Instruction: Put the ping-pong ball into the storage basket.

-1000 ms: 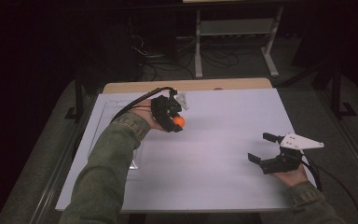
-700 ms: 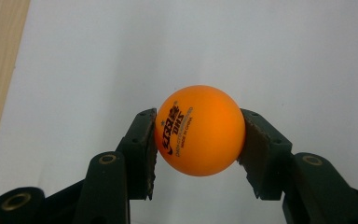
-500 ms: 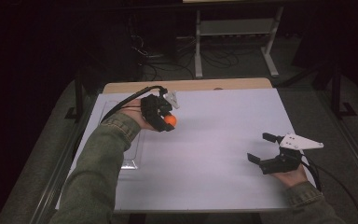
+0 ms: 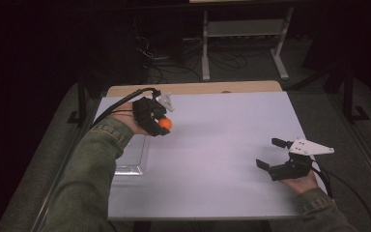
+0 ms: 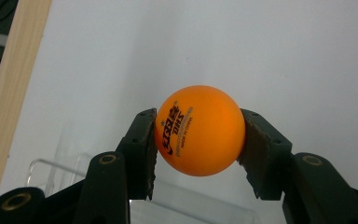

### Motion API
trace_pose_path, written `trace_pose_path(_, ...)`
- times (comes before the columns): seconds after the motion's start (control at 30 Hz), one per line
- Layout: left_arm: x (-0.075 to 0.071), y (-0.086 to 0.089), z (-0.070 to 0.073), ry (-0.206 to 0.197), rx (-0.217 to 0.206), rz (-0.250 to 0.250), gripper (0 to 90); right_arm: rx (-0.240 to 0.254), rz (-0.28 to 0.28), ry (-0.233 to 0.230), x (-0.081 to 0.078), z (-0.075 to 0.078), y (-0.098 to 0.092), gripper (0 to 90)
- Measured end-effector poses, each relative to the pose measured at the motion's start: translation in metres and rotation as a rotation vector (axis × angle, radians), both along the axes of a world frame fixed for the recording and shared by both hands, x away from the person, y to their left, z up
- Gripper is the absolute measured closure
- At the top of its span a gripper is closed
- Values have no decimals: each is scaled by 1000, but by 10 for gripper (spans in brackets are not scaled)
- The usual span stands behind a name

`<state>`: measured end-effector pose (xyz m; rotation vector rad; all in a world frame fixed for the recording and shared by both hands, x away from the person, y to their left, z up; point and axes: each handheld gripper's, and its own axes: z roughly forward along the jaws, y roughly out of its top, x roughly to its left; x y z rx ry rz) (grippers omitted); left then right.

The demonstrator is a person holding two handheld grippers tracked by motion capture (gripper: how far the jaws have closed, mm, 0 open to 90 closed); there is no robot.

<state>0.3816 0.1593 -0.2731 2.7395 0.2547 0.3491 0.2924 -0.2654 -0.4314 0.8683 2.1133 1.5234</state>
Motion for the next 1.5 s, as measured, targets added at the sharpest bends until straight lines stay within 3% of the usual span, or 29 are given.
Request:
trace_pose_path(0.5,-10,30,15,-32,4,44,502,-5,-3,-1,0,-1,0,0)
trace_pose_path(1.23,-20,70,20,-9,40,127,502,-21,-1,-2,1,-2,1,0)
trace_pose_path(1.5,-19,74,16,15,69,137,501,-21,-1,-4,1,-1,2,0)
